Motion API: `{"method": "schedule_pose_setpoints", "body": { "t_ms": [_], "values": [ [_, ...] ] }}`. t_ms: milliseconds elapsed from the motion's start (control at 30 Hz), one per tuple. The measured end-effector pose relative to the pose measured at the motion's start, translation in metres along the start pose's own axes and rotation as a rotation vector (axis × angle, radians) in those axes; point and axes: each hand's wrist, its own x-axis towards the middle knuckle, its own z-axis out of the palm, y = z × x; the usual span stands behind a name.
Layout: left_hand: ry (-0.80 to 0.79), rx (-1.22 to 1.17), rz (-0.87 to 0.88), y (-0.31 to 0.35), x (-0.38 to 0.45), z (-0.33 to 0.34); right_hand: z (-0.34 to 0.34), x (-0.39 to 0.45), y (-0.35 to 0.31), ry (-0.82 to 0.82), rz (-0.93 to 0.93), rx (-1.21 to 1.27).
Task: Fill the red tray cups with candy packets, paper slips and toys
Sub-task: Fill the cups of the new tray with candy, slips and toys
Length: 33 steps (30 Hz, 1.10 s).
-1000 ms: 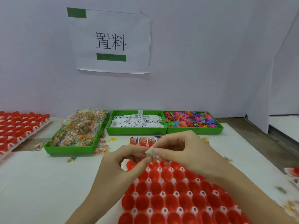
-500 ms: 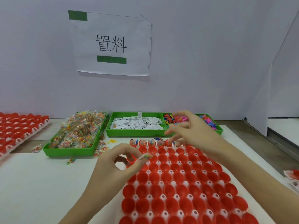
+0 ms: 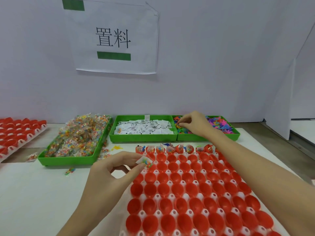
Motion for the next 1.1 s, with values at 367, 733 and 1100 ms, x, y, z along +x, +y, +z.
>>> {"method": "schedule_pose_setpoints", "body": {
  "t_ms": [367, 733, 1100],
  "values": [
    [0.081, 0.054, -0.040, -0.006, 0.005, -0.008, 0.018, 0.013, -0.015, 0.076, -0.044, -0.225],
    [0.092, 0.093, -0.107, -0.015, 0.010, -0.016, -0.002, 0.001, -0.008, -0.076, -0.081, -0.165],
    [0.071, 0.132, -0.057, -0.017, 0.010, -0.016, 0.023, 0.025, -0.006, 0.036, 0.077, -0.210]
  ]
}}
